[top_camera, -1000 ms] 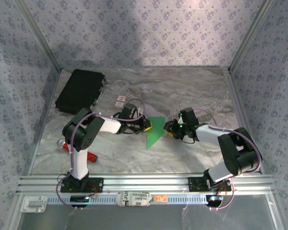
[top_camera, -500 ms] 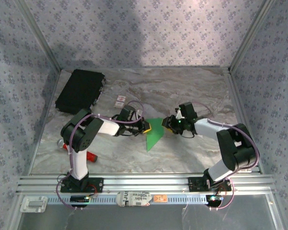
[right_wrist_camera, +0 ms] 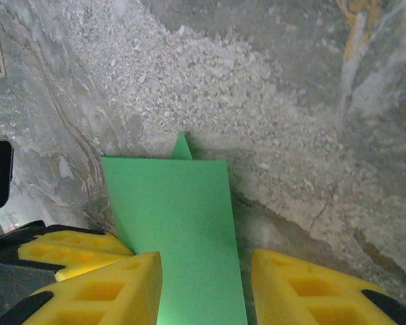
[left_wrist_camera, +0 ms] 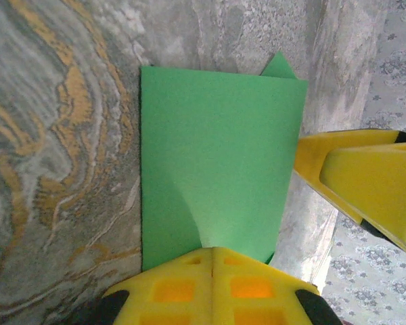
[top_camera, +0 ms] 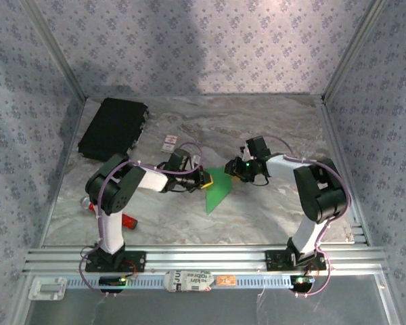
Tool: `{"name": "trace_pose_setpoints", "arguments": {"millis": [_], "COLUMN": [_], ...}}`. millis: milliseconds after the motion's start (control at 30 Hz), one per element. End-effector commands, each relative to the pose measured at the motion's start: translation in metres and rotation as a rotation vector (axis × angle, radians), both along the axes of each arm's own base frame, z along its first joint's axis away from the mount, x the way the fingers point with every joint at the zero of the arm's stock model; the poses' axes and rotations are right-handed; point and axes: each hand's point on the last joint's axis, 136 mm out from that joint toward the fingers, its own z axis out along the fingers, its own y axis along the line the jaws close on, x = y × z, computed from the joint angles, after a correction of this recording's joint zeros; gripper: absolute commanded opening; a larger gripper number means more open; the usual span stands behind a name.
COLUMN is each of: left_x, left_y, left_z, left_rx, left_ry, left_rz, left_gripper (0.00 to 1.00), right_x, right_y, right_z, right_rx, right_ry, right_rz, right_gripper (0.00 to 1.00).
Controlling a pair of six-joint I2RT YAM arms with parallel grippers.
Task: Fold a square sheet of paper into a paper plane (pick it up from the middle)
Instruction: Fold the wing for the fifth time at the center of the table.
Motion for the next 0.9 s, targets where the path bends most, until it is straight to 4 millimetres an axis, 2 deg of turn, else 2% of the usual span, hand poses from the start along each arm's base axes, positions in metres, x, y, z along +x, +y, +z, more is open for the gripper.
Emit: {"name": "trace_pose_setpoints", "arguments": {"millis": [0,400,700,867], "left_x": [-0.023,-0.021,-0.017,-0.016], "left_y": [0.016,0.016,0.013,0.012], "left_z": [-0.024,-0.025,-0.021,-0.02], "left_rx": [0.068,0.06,0.041,0.031], "left_ry": [0.105,0.105,0.101,0.1], "left_rz": [-0.013,-0.005,-0.007,-0.005], "left_gripper": [0.05,0.04,0.05,0.04], "right_x": [0.001,-0.004,-0.008,-0.01], "right_y": [0.001,0.012,0.008,0.015], "right_z": [-0.005,0.002,0.006,0.013], "right_rx": [-0.005,0.1,0.179,0.235], "right_ry": [0.03,0.024,0.031,0.0], "right_rz": [0.027,0.074,0.083,0.148], "right_gripper": [0.41,0.39,0.37,0.35]}}
